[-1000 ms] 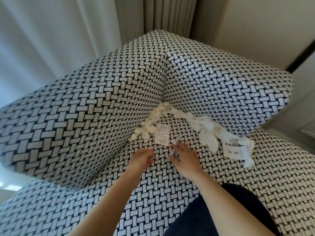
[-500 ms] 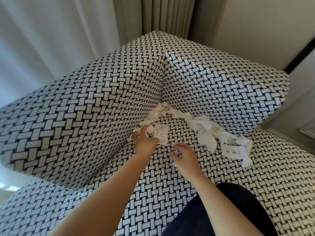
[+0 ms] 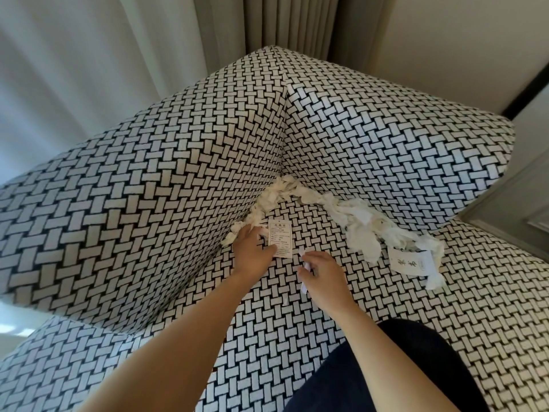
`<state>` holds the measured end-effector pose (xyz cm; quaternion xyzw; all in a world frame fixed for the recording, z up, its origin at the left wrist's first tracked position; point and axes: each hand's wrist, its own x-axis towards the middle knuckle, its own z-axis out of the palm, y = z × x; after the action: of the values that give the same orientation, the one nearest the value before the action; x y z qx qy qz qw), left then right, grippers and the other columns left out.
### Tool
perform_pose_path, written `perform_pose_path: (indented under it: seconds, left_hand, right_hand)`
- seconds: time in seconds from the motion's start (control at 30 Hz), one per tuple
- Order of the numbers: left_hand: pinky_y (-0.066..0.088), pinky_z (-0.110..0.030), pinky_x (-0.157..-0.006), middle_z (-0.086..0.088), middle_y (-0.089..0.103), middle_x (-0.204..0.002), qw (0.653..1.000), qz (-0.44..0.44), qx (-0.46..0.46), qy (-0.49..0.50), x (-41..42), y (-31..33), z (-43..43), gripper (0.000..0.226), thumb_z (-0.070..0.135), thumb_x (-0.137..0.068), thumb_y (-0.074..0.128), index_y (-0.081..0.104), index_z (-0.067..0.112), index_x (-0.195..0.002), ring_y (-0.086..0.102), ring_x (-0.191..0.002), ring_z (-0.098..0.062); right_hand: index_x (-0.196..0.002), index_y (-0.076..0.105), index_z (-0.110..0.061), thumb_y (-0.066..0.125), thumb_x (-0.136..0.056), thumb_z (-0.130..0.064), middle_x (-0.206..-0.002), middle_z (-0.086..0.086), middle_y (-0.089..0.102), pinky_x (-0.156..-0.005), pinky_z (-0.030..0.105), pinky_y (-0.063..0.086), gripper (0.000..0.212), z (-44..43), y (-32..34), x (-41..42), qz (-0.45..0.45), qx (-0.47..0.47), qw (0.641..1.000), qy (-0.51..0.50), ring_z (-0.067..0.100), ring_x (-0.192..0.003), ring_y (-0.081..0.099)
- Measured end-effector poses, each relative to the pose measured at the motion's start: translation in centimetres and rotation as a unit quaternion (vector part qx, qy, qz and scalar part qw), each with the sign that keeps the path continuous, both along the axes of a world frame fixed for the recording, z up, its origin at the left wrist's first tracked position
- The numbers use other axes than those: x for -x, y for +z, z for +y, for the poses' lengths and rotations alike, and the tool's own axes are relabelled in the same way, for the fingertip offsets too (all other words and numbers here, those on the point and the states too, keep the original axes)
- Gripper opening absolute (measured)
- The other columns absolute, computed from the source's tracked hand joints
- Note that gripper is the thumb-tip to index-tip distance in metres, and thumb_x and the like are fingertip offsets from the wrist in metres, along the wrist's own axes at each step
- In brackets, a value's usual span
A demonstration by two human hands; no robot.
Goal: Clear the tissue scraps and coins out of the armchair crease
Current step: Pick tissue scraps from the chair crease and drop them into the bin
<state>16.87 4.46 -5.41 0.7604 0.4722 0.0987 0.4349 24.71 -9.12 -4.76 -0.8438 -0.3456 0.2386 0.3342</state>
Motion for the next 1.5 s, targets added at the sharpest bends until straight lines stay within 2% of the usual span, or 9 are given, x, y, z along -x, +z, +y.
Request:
perform_pose_path:
  seconds: [0.13, 0.27, 0.5, 0.67, 0.73, 0.83, 1.1, 1.33, 1.5]
  left_hand:
    - [0.048, -0.032, -0.092, 0.001, 0.043, -0.134, 0.991, -0.105, 0.044, 0.065, 1.4, 0.3, -1.1, 0.040, 0.011, -0.086, 0.063, 0.054, 0.012, -0.126, 0.053, -0.093, -0.015]
    - [0.041, -0.011, -0.070, 0.004, 0.051, -0.115, 0.985, -0.136, 0.046, 0.092, 2.2, 0.5, -1.6, 0.031, 0.012, -0.087, 0.064, 0.058, 0.014, -0.118, 0.050, -0.079, -0.001]
    - [0.039, -0.004, -0.050, 0.009, 0.058, -0.087, 0.981, -0.151, 0.030, 0.115, 1.8, 1.1, -2.9, 0.013, 0.010, -0.087, 0.064, 0.061, 0.015, -0.099, 0.049, -0.067, -0.004]
    - [0.038, -0.003, -0.058, 0.002, 0.062, -0.101, 0.989, -0.098, 0.029, 0.111, 0.9, 1.5, -2.8, 0.025, 0.014, -0.090, 0.061, 0.056, 0.013, -0.114, 0.052, -0.079, -0.006]
    - [0.042, -0.015, -0.074, -0.005, 0.064, -0.114, 0.993, -0.067, 0.027, 0.094, 0.5, 1.6, -2.5, 0.031, 0.017, -0.090, 0.062, 0.055, 0.010, -0.119, 0.058, -0.092, -0.013]
    - [0.041, -0.021, -0.081, -0.007, 0.062, -0.123, 0.998, 0.002, 0.006, 0.060, -0.2, 1.7, -2.1, 0.038, 0.024, -0.089, 0.063, 0.054, 0.005, -0.121, 0.058, -0.110, -0.021]
    - [0.042, -0.022, -0.086, -0.008, 0.059, -0.127, 0.997, 0.074, -0.024, 0.018, -0.8, 2.2, -2.1, 0.040, 0.022, -0.091, 0.060, 0.054, 0.007, -0.127, 0.056, -0.115, -0.021]
    - [0.041, -0.015, -0.052, -0.004, 0.068, -0.101, 0.996, 0.005, 0.029, 0.084, 0.8, 2.5, -2.4, 0.019, 0.020, -0.088, 0.063, 0.066, 0.008, -0.103, 0.057, -0.077, -0.013]
    - [0.047, -0.026, -0.056, -0.003, 0.067, -0.085, 0.993, -0.038, 0.055, 0.095, 2.0, 2.8, -3.0, 0.009, 0.019, -0.087, 0.064, 0.064, 0.011, -0.090, 0.057, -0.068, -0.015]
  right_hand:
    - [-0.125, 0.059, -0.002, 0.056, -0.092, -0.010, -0.132, 0.007, 0.052, -0.107, 0.025, 0.036, 0.034, -0.1, 0.2, 0.2, 0.003, -0.014, 1.000, -0.013, 0.015, -0.119, 0.051]
    - [-0.118, 0.064, -0.004, 0.056, -0.089, -0.003, -0.127, 0.007, 0.057, -0.099, 0.037, 0.047, 0.029, -0.3, 0.5, 0.2, 0.005, -0.034, 0.999, -0.035, 0.016, -0.113, 0.055]
    - [-0.112, 0.068, -0.008, 0.057, -0.088, 0.002, -0.109, -0.003, 0.060, -0.079, 0.004, 0.039, 0.029, -0.7, 1.4, 0.2, -0.003, -0.069, 0.994, -0.083, 0.006, -0.093, 0.056]
    - [-0.103, 0.071, -0.010, 0.059, -0.086, 0.003, -0.096, -0.008, 0.062, -0.075, 0.006, 0.042, 0.025, -0.7, 1.8, 0.1, 0.013, -0.106, 0.986, -0.128, -0.002, -0.082, 0.056]
    - [-0.101, 0.071, -0.011, 0.059, -0.085, 0.004, -0.093, -0.011, 0.061, -0.076, 0.008, 0.043, 0.025, -0.6, 2.0, 0.2, 0.018, -0.111, 0.984, -0.141, -0.002, -0.081, 0.056]
    - [-0.099, 0.072, -0.012, 0.059, -0.085, 0.004, -0.085, -0.019, 0.059, -0.081, 0.013, 0.046, 0.025, -0.6, 2.1, 0.2, 0.023, -0.115, 0.982, -0.145, -0.003, -0.081, 0.057]
    - [-0.104, 0.071, -0.009, 0.061, -0.084, 0.004, -0.100, -0.002, 0.067, -0.075, 0.006, 0.044, 0.026, -0.7, 1.5, 0.1, 0.018, -0.110, 0.985, -0.131, 0.006, -0.085, 0.060]
    - [-0.103, 0.071, -0.006, 0.060, -0.085, 0.004, -0.103, 0.001, 0.069, -0.076, 0.012, 0.048, 0.023, -1.0, 1.9, 0.2, 0.036, -0.123, 0.982, -0.140, 0.006, -0.084, 0.060]
    - [-0.104, 0.071, -0.008, 0.061, -0.085, 0.004, -0.103, -0.001, 0.068, -0.075, 0.009, 0.049, 0.025, -1.6, 2.7, 0.1, 0.031, -0.139, 0.980, -0.142, 0.001, -0.083, 0.060]
